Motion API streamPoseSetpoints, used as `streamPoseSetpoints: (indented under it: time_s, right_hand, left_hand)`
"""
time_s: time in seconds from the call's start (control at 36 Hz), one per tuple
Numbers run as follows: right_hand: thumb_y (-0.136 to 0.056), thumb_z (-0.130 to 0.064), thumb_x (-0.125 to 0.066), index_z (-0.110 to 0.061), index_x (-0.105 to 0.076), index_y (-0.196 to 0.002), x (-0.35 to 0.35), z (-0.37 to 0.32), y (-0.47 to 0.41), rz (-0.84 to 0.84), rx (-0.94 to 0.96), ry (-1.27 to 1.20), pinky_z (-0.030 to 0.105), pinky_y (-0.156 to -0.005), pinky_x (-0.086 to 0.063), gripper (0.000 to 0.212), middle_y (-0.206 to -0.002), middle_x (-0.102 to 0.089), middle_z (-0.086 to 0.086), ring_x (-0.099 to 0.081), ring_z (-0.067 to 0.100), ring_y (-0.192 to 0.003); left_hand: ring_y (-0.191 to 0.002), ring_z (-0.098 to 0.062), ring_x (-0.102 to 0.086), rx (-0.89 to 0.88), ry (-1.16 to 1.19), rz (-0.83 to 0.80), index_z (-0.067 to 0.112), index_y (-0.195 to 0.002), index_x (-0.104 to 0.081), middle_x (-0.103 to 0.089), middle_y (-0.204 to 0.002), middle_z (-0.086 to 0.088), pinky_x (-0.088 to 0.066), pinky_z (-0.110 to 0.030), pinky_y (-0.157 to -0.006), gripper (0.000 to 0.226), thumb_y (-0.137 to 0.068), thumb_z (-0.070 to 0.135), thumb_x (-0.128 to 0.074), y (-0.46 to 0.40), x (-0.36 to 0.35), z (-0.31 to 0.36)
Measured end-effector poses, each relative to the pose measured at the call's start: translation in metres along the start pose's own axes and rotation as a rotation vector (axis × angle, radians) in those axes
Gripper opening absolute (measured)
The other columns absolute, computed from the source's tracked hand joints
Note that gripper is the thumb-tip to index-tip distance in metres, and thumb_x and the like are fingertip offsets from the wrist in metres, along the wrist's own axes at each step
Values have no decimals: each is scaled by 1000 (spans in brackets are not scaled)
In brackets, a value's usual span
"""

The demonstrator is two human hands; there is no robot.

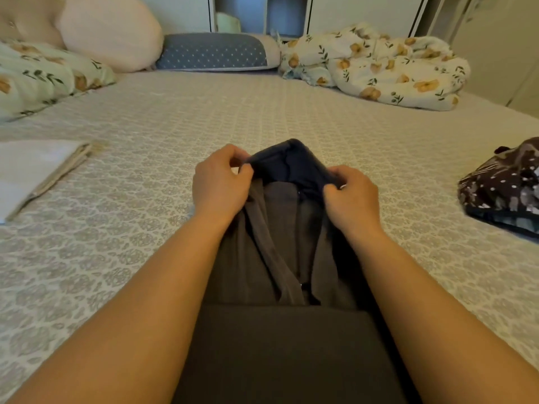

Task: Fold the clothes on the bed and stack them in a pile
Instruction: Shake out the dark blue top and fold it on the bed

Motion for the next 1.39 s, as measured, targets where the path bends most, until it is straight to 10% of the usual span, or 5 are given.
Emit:
streamPoseSetpoints:
  time_s: [0.36, 0.64, 0.83, 1.11, 1.39]
  right_hand:
    - [-79, 6, -53, -32, -71, -61, 65, 17, 59, -741, -71, 260, 26, -79, -49, 46, -86, -68, 0, -61, 22, -85]
    - [-82, -49, -61, -28, -68, -88, 63, -19, 41, -177, 78, 348, 29, -78, -39, 23, -102, -60, -5, -54, 15, -100]
    - [-70, -58, -73, -24, -13, -152, -2, 28, 38, -445, -76, 391, 43, -111, -28, 108, -153, -27, 7, -27, 27, -138]
    - [-78, -21, -74, -12, -66, -102, 19, 2, 43, -420, -239, 217, 28, -66, -45, 27, -93, -66, 5, -62, 23, -84]
    - [-81, -10, -59, -20, -64, -84, 100, -40, 143, -325, 235, 548, 28, -69, -28, 12, -94, -58, -3, -50, 23, -95]
  left_hand:
    - [-94, -11, -68, 95, -11, -1117, 23, -61, -68, -74, -74, -1, -44, -35, -92, 19, -72, 32, -55, 65, 6, 26]
    - [-125, -25, -43, 68, -441, -503, 26, -141, -39, -42, -135, -5, -43, -42, -99, 90, -65, 59, -76, 35, 5, -1]
    - [-138, -31, -28, 85, -526, -633, 32, -151, 10, -30, -152, -6, -31, -47, -106, 135, -52, 76, -71, 43, -23, -24]
    - [-95, -24, -61, 461, 1, -683, 10, -117, -63, -67, -113, -10, -48, -31, -83, 48, -72, 14, -80, 50, -10, 12]
    - [-78, -14, -56, -468, -483, -774, 31, -81, -53, -64, -83, 4, -36, -27, -76, 15, -76, 32, -67, 156, 75, 89]
Point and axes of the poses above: each hand's wrist, its own y-axis away from the middle knuckle, its own x-axis out of the back of the hand, z = x × y, the point moved 6 cm from there along -y, towards the middle knuckle
